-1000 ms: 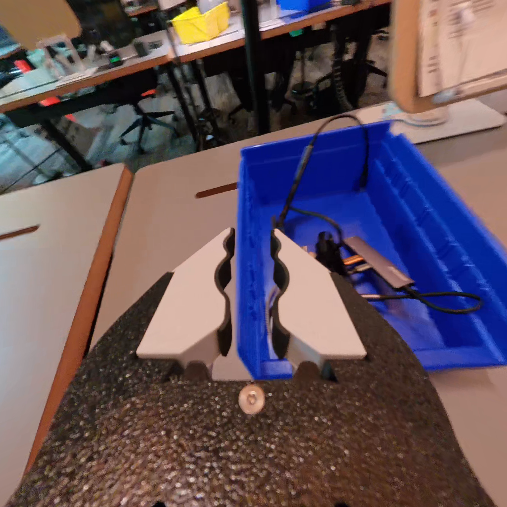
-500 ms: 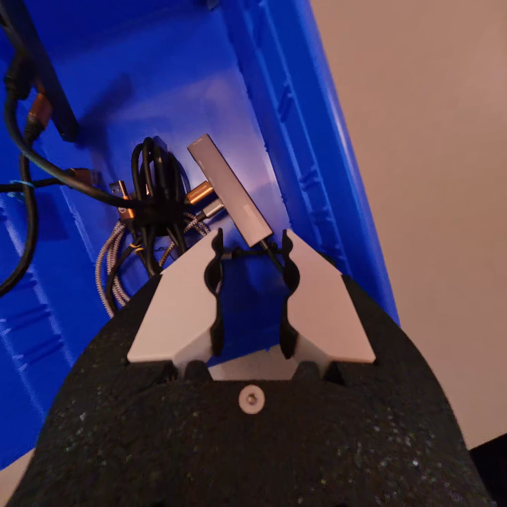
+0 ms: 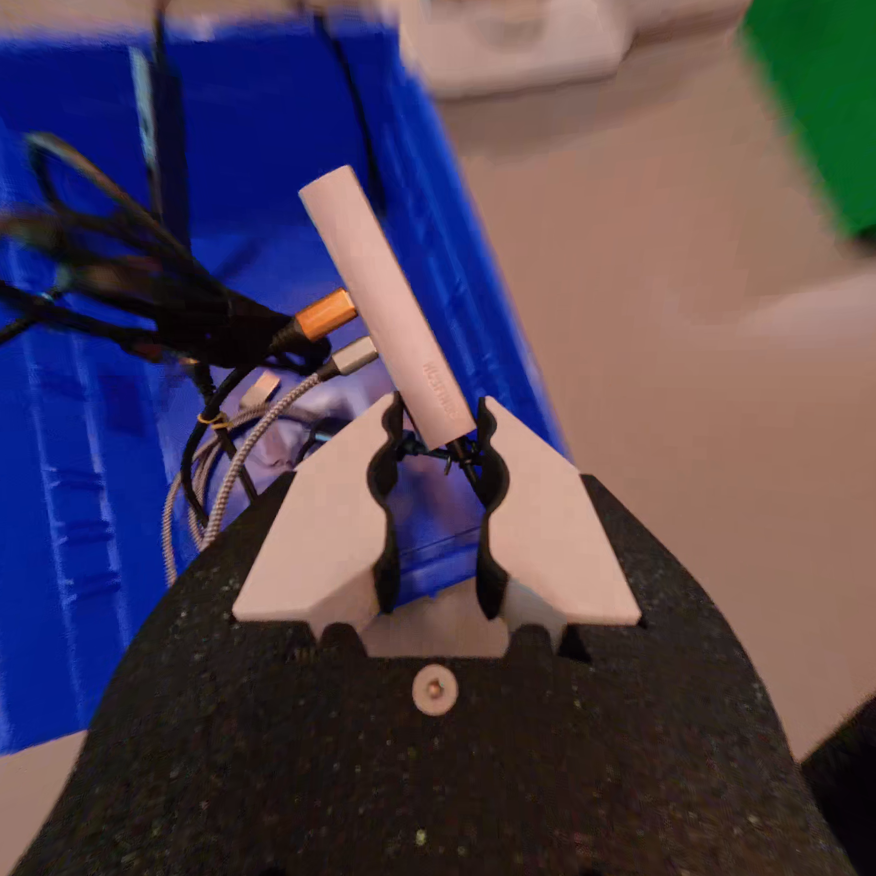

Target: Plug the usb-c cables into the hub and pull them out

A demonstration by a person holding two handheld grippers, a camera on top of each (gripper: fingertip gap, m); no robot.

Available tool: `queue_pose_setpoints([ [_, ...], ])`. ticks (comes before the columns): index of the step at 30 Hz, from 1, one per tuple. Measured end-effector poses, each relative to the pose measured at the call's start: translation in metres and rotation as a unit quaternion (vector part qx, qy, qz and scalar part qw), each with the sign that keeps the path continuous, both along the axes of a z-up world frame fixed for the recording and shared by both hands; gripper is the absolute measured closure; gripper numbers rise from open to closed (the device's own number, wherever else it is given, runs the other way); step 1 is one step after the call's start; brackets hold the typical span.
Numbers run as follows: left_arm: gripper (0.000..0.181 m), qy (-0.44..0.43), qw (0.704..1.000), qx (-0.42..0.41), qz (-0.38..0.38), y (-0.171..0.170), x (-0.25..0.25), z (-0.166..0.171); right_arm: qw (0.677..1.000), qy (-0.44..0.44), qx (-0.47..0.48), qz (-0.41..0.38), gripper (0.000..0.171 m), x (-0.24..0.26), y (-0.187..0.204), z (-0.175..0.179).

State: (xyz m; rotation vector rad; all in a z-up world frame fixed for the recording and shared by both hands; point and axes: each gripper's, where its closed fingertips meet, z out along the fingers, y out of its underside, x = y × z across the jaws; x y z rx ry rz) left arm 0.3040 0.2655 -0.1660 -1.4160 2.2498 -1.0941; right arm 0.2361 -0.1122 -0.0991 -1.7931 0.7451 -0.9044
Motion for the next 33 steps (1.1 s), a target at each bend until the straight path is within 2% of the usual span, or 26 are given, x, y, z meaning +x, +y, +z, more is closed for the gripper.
queue_pose_setpoints([
  [1, 0.152, -0.02, 0.998, -0.056, 0.0, -0.001, -0.003, 0.024, 1.0, 0.003, 0.01, 0.01, 0.082, -0.003, 0.006, 0.001],
  [5, 0.152, -0.068, 0.972, -0.218, -0.052, -0.006, -0.03, 0.108, 0.998, -0.002, 0.041, 0.041, 0.083, -0.014, 0.025, 0.012],
  [8, 0.152, -0.088, 0.961, -0.241, -0.109, -0.018, -0.053, 0.146, 0.995, 0.0, 0.066, 0.071, 0.084, -0.022, 0.041, 0.016],
  [12, 0.152, -0.149, 0.958, -0.158, -0.187, -0.053, -0.083, 0.169, 0.977, 0.021, 0.155, 0.142, 0.086, -0.038, 0.08, 0.026],
  [14, 0.152, -0.203, 0.947, -0.099, -0.229, -0.077, -0.097, 0.178, 0.962, 0.019, 0.197, 0.188, 0.085, -0.051, 0.104, 0.036],
  [18, 0.152, -0.331, 0.888, 0.051, -0.314, -0.132, -0.124, 0.193, 0.912, 0.041, 0.302, 0.274, 0.076, -0.076, 0.14, 0.063],
  [20, 0.152, -0.409, 0.843, 0.15, -0.317, -0.155, -0.127, 0.205, 0.882, 0.034, 0.354, 0.31, 0.078, -0.085, 0.145, 0.086],
  [22, 0.152, -0.478, 0.801, 0.204, -0.297, -0.177, -0.129, 0.228, 0.864, 0.016, 0.391, 0.318, 0.082, -0.085, 0.142, 0.106],
  [27, 0.152, -0.528, 0.752, 0.228, -0.321, -0.217, -0.131, 0.241, 0.842, -0.024, 0.437, 0.314, 0.087, -0.074, 0.126, 0.139],
  [30, 0.152, -0.525, 0.74, 0.205, -0.367, -0.235, -0.128, 0.225, 0.857, -0.054, 0.422, 0.291, 0.089, -0.061, 0.118, 0.148],
  [33, 0.152, -0.499, 0.745, 0.182, -0.404, -0.246, -0.119, 0.197, 0.869, -0.05, 0.401, 0.284, 0.09, -0.048, 0.122, 0.142],
])
